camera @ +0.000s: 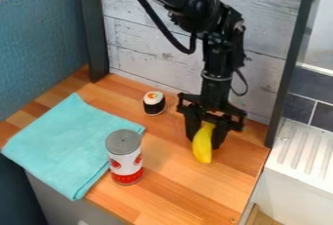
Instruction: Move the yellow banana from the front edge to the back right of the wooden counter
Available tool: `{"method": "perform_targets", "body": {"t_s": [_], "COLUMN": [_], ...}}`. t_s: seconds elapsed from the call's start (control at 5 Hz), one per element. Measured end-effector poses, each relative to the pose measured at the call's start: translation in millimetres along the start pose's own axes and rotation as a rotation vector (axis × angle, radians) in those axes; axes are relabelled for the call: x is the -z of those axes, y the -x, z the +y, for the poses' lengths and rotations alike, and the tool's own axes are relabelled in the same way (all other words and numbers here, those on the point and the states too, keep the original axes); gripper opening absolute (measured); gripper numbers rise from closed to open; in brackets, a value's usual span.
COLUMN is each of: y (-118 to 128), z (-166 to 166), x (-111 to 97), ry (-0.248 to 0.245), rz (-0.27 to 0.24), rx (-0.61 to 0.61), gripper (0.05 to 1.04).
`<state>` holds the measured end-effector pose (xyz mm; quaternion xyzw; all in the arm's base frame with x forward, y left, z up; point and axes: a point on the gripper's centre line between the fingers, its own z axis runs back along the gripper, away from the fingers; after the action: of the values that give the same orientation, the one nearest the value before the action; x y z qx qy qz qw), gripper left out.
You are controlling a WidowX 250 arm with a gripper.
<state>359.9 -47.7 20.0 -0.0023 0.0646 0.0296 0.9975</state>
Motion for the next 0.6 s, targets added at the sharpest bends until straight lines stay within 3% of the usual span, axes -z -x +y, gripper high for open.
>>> {"method": "perform_targets", "body": {"t_s": [0.4,0.6], "y": [-6.7,-5.3], "z": [-3.8,-4.7], "x": [-3.4,-5.6], "ry": [0.018,0.048], "rz": [-0.011,-0.038], "rx": [0.020,0.009], "gripper": [0.648,0.941]}}
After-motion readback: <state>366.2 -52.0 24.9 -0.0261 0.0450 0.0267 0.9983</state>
